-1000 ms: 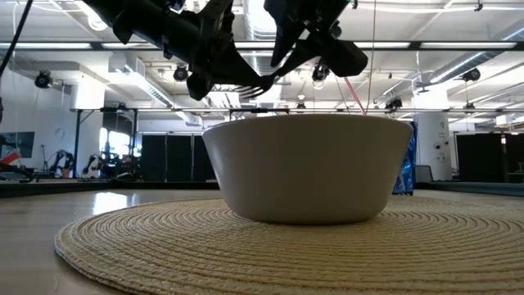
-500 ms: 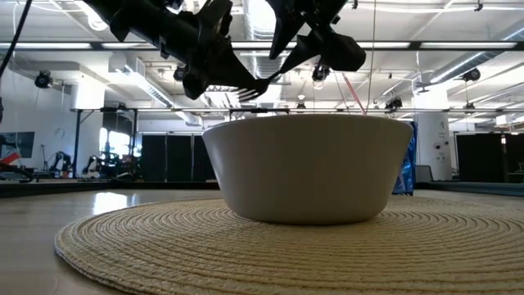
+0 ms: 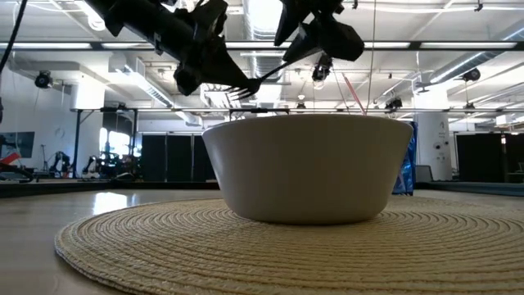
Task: Pick & Place Utensil
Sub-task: Put the orange spoon into the white bowl on the brown placemat
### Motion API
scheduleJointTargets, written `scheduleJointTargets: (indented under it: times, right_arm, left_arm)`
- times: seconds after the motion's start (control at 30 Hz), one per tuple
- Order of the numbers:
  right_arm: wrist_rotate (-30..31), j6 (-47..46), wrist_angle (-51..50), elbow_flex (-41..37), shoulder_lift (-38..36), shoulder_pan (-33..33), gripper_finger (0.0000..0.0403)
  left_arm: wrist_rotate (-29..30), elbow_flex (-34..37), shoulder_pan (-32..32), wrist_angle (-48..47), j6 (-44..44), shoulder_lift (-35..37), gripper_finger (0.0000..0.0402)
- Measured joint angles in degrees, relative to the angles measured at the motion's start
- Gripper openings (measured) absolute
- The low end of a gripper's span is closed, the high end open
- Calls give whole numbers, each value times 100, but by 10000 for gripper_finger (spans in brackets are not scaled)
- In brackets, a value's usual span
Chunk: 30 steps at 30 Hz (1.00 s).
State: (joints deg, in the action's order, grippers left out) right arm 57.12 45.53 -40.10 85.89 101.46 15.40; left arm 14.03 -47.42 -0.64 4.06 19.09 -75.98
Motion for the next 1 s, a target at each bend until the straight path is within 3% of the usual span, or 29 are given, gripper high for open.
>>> scheduleJointTargets:
  times: [0.57, 0.77, 1.0]
  right_arm:
    - [2, -1411, -7, -2, -902, 464, 162]
    - [-5, -2603, -344, -2, -1316, 865, 158]
    - [-44, -4808, -1667, -53, -1714, 1277, 149]
  left_arm:
    - [235, 0, -2, -639, -161, 752, 0]
    - [231, 0, -2, -717, -320, 1144, 0]
    - [9, 49, -4, -701, -419, 1424, 0]
